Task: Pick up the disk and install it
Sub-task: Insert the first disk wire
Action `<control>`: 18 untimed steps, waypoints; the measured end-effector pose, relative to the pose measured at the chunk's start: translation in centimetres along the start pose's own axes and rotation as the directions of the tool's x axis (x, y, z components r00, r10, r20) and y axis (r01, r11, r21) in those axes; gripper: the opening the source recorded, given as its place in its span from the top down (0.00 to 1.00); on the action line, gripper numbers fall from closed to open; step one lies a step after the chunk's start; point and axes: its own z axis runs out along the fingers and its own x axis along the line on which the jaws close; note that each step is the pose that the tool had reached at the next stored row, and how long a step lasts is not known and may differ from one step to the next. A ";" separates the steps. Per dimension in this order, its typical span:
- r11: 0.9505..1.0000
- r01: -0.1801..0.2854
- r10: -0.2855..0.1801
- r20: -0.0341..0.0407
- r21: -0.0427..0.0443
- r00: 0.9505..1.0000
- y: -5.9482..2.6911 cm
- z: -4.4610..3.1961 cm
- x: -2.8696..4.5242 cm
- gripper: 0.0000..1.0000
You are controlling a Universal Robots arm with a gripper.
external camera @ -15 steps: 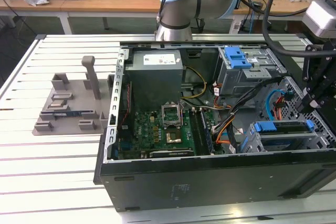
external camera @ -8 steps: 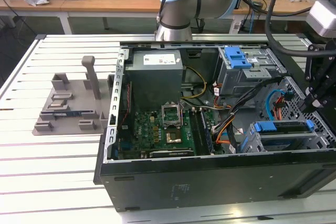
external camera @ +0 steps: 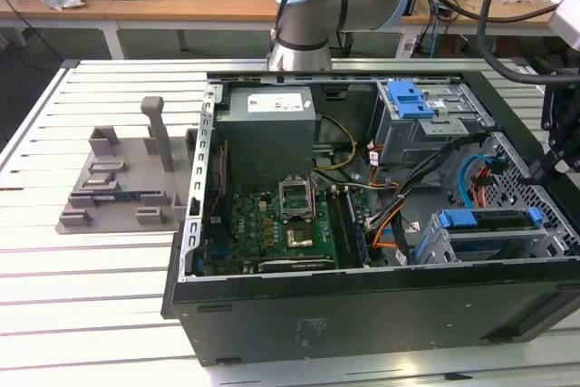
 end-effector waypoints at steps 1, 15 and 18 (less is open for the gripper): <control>1.000 0.000 0.000 0.000 0.000 1.000 -0.22 0.00 -0.43 0.89; 1.000 0.000 0.000 -0.018 0.000 1.000 -0.34 0.28 -2.40 0.70; 1.000 -0.001 0.001 -0.024 0.000 1.000 0.95 1.23 -3.59 0.70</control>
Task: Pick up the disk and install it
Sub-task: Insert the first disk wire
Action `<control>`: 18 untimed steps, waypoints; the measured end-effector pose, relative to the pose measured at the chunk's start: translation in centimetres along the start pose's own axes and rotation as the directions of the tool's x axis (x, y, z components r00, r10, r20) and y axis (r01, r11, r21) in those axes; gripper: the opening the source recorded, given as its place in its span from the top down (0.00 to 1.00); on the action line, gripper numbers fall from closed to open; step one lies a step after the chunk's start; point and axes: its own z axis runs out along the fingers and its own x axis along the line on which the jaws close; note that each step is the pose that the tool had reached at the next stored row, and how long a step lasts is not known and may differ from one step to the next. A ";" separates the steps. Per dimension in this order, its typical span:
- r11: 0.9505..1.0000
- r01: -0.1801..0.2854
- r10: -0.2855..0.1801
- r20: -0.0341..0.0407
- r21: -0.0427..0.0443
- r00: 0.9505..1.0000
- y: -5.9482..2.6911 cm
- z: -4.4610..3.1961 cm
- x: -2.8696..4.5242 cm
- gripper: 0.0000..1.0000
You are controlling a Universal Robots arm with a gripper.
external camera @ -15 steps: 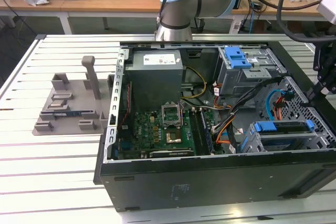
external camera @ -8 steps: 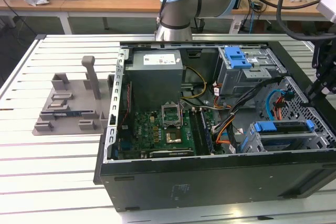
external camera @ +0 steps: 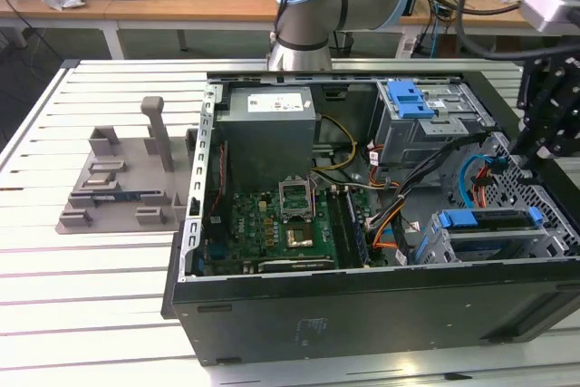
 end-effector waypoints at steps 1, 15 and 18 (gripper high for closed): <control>1.000 0.000 0.000 0.000 0.000 1.000 0.21 0.39 -0.32 0.70; 1.000 0.000 0.000 -0.008 0.003 1.000 0.35 1.22 -1.00 0.70; 1.000 0.000 0.000 -0.008 0.003 1.000 0.37 1.42 -1.84 0.70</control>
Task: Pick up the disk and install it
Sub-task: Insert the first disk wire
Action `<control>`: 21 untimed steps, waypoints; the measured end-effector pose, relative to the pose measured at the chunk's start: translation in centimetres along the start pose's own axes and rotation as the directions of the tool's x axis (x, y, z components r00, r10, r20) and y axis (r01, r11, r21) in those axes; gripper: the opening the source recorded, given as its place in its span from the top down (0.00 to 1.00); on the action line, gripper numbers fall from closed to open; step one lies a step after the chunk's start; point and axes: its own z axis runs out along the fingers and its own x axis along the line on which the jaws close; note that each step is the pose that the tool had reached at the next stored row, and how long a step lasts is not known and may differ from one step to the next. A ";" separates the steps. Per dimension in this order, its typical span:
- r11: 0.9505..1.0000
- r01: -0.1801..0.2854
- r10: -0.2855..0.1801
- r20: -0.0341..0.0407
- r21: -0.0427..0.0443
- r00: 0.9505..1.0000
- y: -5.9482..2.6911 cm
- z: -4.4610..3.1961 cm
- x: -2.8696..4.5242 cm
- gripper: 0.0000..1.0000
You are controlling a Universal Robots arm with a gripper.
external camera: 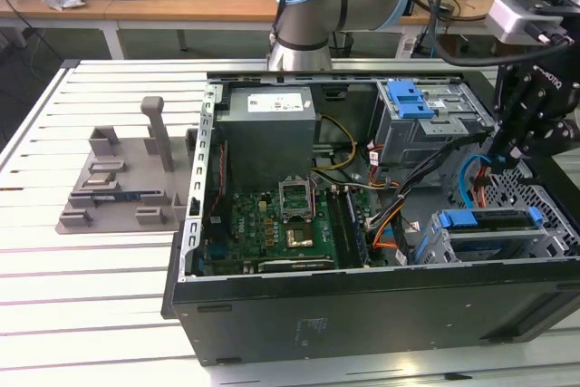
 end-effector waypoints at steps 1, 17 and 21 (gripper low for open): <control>1.000 0.000 0.000 0.000 0.001 1.000 0.03 -0.03 -0.01 0.70; 1.000 0.000 0.000 -0.012 0.003 1.000 0.10 0.26 -0.01 0.89; 1.000 0.000 0.000 -0.012 0.003 1.000 0.10 0.25 -0.01 0.89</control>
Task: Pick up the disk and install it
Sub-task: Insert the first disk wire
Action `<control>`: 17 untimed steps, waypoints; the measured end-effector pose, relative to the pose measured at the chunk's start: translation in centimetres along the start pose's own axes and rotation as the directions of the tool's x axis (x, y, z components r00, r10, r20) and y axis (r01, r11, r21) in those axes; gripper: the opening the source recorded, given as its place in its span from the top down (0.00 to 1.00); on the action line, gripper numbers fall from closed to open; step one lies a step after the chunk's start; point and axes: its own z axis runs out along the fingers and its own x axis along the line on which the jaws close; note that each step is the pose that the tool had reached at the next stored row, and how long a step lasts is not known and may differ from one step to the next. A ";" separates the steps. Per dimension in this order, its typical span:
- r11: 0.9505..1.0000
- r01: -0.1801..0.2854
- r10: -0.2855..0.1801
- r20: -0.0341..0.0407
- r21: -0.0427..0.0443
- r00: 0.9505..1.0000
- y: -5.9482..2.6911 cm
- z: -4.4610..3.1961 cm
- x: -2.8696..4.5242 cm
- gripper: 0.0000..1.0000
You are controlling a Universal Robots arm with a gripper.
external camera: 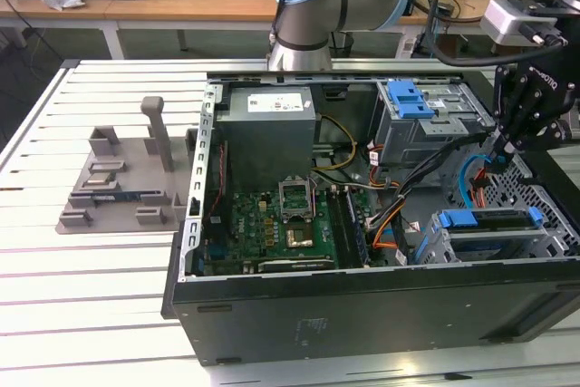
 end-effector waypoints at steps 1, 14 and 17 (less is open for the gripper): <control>1.000 0.000 0.000 0.000 0.000 1.000 0.00 0.00 0.00 0.89; 1.000 0.000 0.000 -0.023 0.000 1.000 0.04 -0.80 0.01 0.76; 1.000 0.001 -0.001 -0.026 0.000 1.000 0.03 -0.63 -0.66 0.76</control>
